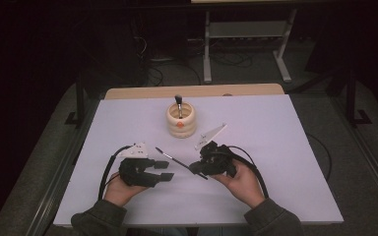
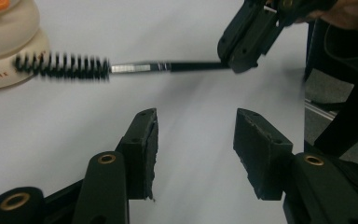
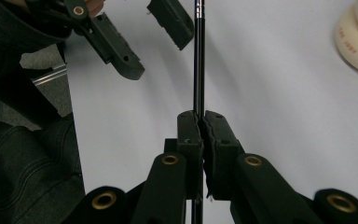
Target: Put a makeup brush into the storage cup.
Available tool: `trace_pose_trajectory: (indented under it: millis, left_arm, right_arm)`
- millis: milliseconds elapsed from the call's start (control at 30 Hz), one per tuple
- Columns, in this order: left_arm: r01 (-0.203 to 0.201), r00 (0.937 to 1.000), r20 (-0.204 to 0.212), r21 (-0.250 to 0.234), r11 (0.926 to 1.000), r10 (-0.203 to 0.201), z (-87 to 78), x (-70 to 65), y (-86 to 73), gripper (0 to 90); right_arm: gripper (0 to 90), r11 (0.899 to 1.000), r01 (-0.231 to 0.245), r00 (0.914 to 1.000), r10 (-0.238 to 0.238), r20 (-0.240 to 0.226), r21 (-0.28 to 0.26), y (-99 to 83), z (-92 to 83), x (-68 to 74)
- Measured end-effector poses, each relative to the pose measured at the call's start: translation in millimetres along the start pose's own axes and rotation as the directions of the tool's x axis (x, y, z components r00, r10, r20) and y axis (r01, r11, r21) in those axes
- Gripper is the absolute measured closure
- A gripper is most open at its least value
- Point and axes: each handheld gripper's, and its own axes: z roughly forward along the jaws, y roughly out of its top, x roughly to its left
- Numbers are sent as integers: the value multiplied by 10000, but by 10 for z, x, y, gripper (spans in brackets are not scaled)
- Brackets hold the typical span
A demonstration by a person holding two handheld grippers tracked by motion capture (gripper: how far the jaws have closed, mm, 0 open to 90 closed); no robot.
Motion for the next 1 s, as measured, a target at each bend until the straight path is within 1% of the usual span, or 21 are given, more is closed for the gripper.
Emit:
trace_pose_trajectory:
  millis: [67,167,233,300,367,400,433,467,500,567,633,667,733,767,800,833,900,967,1000]
  left_arm:
    - [102,9999,55,-69,9999,-102,-3,4,-1,484]
    - [94,9999,66,-86,9999,-94,-11,19,-4,486]
    - [233,9996,180,-150,9996,-231,-17,31,-8,496]
    - [270,9993,245,-196,9994,-265,-28,39,-10,515]
    - [395,9988,299,-340,9986,-385,-32,38,-10,525]
    - [390,9986,358,-363,9986,-377,-39,44,-11,527]
    - [380,9986,382,-394,9985,-365,-44,47,-9,535]
    - [434,9984,381,-454,9980,-416,-46,43,-12,547]
    - [459,9982,413,-483,9978,-440,-51,46,-13,562]
    - [507,9974,541,-629,9967,-473,-57,56,-14,598]
    - [628,9962,640,-709,9955,-583,-60,58,-16,619]
    - [628,9959,689,-690,9956,-580,-64,62,-17,634]
    - [726,9945,815,-796,9942,-661,-64,71,-23,648]
    - [846,9930,899,-855,9927,-769,-67,72,-28,661]
    - [843,9927,940,-874,9926,-760,-72,81,-30,674]
    - [938,9913,1006,-906,9915,-846,-78,89,-33,681]
    - [877,9908,1117,-995,9912,-765,-87,104,-33,721]
    - [897,9897,1209,-1054,9904,-768,-89,106,-34,767]
    - [962,9880,1306,-1056,9898,-821,-89,105,-33,786]
  right_arm:
    - [850,10000,47,9999,-47,-158,-16,9,40,27]
    - [850,9998,180,9994,-182,-281,-89,20,93,46]
    - [850,9997,255,9990,-256,-355,-46,27,131,64]
    - [850,9993,361,9986,-361,-389,6,32,166,84]
    - [850,9987,517,9981,-516,-332,30,38,199,107]
    - [850,9982,607,9977,-607,-290,-11,39,210,120]
    - [850,9985,552,9981,-552,-288,-21,44,214,135]
    - [850,9974,713,9971,-714,-264,-53,45,225,133]
    - [850,9978,659,9975,-659,-272,-12,49,226,147]
    - [850,9974,716,9972,-715,-202,8,50,232,159]
    - [850,9952,974,9951,-974,-148,8,51,245,160]
    - [850,9954,961,9953,-960,-101,62,54,249,175]
    - [850,9935,1129,9936,-1128,-39,118,60,267,194]
    - [850,9924,1220,9925,-1220,-10,134,61,276,203]
    - [850,9917,1281,9918,-1280,-21,132,64,284,205]
    - [850,9913,1308,9914,-1308,-21,143,66,290,207]
    - [850,9900,1390,9903,-1390,7,227,70,301,216]
    - [850,9886,1477,9890,-1477,-1,280,75,313,229]
    - [850,9880,1519,9883,-1522,68,286,76,324,240]
